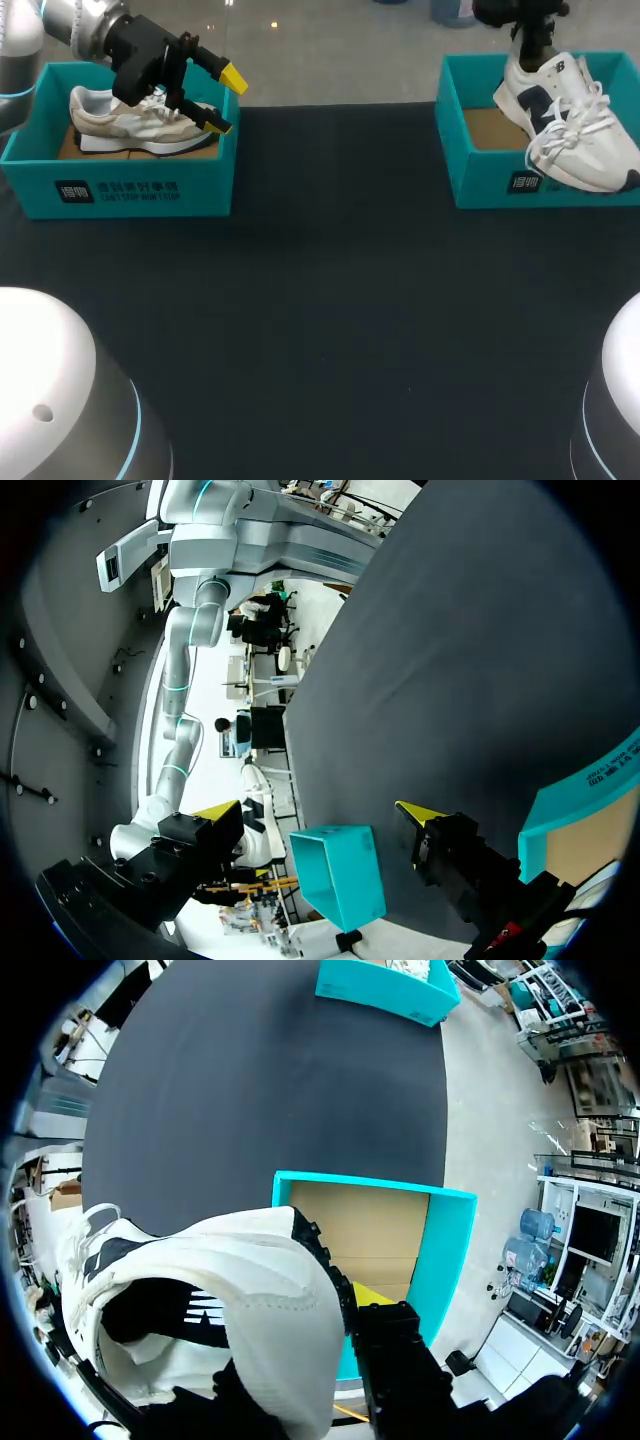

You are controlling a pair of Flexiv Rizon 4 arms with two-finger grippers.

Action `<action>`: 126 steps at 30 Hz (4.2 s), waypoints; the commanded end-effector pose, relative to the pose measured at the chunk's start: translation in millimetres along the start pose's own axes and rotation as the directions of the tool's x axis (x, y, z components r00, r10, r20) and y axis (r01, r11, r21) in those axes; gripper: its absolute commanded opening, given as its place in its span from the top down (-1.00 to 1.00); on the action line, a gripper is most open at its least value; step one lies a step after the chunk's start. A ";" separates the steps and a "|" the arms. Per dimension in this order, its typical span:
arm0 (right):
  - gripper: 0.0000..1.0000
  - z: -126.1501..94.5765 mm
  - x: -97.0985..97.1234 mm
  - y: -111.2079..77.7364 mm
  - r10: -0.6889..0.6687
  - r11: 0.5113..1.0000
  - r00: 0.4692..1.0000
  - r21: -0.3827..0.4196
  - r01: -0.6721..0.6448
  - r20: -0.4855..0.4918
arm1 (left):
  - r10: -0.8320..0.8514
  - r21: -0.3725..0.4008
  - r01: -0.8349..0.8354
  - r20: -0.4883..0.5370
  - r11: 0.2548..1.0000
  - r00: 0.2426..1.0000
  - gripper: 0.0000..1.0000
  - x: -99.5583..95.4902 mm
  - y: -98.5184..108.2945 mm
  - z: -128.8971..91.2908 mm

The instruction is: Take the shoe out of the shoebox, open the shoe tongue, remove and reinsert the insole, then place the shoe into the shoebox

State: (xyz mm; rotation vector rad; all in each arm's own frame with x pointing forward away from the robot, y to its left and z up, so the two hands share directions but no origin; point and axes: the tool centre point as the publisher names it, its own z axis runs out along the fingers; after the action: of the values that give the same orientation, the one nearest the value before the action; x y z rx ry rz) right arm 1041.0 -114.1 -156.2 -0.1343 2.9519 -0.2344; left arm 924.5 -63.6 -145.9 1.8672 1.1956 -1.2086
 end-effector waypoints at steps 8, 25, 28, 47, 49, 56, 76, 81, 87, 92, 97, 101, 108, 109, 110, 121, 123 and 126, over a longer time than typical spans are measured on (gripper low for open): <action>1.00 11.0 -10.0 -43.9 0.019 0.998 1.000 0.053 -0.018 -0.015 | 0.001 0.002 -0.001 -0.004 1.000 1.000 -1.00 -0.3 -0.2 -0.6; 1.00 50.3 -27.7 -161.9 0.150 0.984 0.987 0.103 -0.143 -0.060 | 0.001 0.002 -0.001 -0.004 1.000 1.000 -1.00 -0.3 -0.2 -0.6; 1.00 51.6 -29.3 -171.7 0.169 0.982 0.984 0.101 -0.162 -0.059 | 0.001 0.002 -0.001 -0.004 1.000 1.000 -1.00 -0.3 -0.2 -0.6; 1.00 59.7 -20.1 -202.6 0.864 0.500 0.503 0.136 -0.855 -0.014 | 0.001 0.002 -0.001 -0.004 1.000 1.000 -1.00 -0.3 -0.2 -0.6; 1.00 61.1 -16.3 -202.4 0.908 0.413 0.419 0.160 -0.897 0.003 | 0.001 0.002 -0.001 -0.004 1.000 1.000 -1.00 -0.3 -0.2 -0.6; 1.00 64.2 -7.0 -203.6 0.984 0.116 0.146 0.246 -0.962 0.107 | 0.001 0.002 -0.001 -0.004 1.000 1.000 -1.00 -0.3 -0.2 -0.6; 1.00 59.6 23.9 -226.4 0.926 -0.376 -0.350 0.239 -0.895 0.144 | 0.001 0.002 -0.001 -0.004 1.000 1.000 -1.00 -0.3 -0.2 -0.6; 1.00 63.8 26.3 -225.9 0.941 -0.337 -0.325 0.223 -0.914 0.089 | 0.001 0.002 -0.001 -0.004 1.000 1.000 -1.00 -0.3 -0.2 -0.6; 1.00 63.8 26.3 -225.9 0.941 -0.337 -0.325 0.223 -0.914 0.089 | 0.001 0.002 -0.001 -0.004 1.000 1.000 -1.00 -0.3 -0.2 -0.6; 1.00 63.8 26.3 -225.9 0.941 -0.337 -0.325 0.223 -0.914 0.089 | 0.001 0.002 -0.001 -0.004 1.000 1.000 -1.00 -0.3 -0.2 -0.6; 1.00 63.8 26.3 -225.9 0.941 -0.337 -0.325 0.223 -0.914 0.089 | 0.001 0.002 -0.001 -0.004 1.000 1.000 -1.00 -0.3 -0.2 -0.6; 1.00 63.8 26.3 -225.9 0.941 -0.337 -0.325 0.223 -0.914 0.089 | 0.001 0.002 -0.001 -0.004 1.000 1.000 -1.00 -0.3 -0.2 -0.6; 1.00 77.3 29.3 -220.3 0.935 -0.353 -0.352 0.198 -0.914 0.044 | 0.001 0.002 -0.001 -0.004 1.000 1.000 -1.00 -0.3 -0.2 -0.6; 1.00 80.1 30.0 -220.7 0.934 -0.357 -0.356 0.191 -0.914 0.043 | 0.001 0.002 -0.001 -0.004 1.000 1.000 -1.00 -0.3 -0.2 -0.6; 1.00 83.0 30.3 -221.3 0.931 -0.365 -0.362 0.174 -0.915 0.052 | 0.001 0.002 -0.001 -0.004 1.000 1.000 -1.00 -0.3 -0.2 -0.6; 1.00 114.8 36.8 -222.0 0.925 -0.375 -0.365 0.103 -0.921 0.107 | 0.001 0.002 -0.001 -0.004 1.000 1.000 -1.00 -0.3 -0.2 -0.6; 1.00 120.6 37.7 -221.5 0.924 -0.377 -0.367 0.112 -0.919 0.105 | 0.001 0.002 -0.001 -0.004 1.000 1.000 -1.00 -0.3 -0.2 -0.6; 1.00 131.9 37.2 -222.1 0.924 -0.378 -0.366 0.117 -0.918 0.112 | 0.001 0.002 -0.001 -0.004 1.000 1.000 -1.00 -0.3 -0.2 -0.6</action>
State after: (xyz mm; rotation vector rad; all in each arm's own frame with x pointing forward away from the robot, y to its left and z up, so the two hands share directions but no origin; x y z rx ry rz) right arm 1044.1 -355.2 -246.2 2.3723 1.7313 -0.1586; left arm 924.5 -63.6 -145.9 1.8671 1.1957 -1.2086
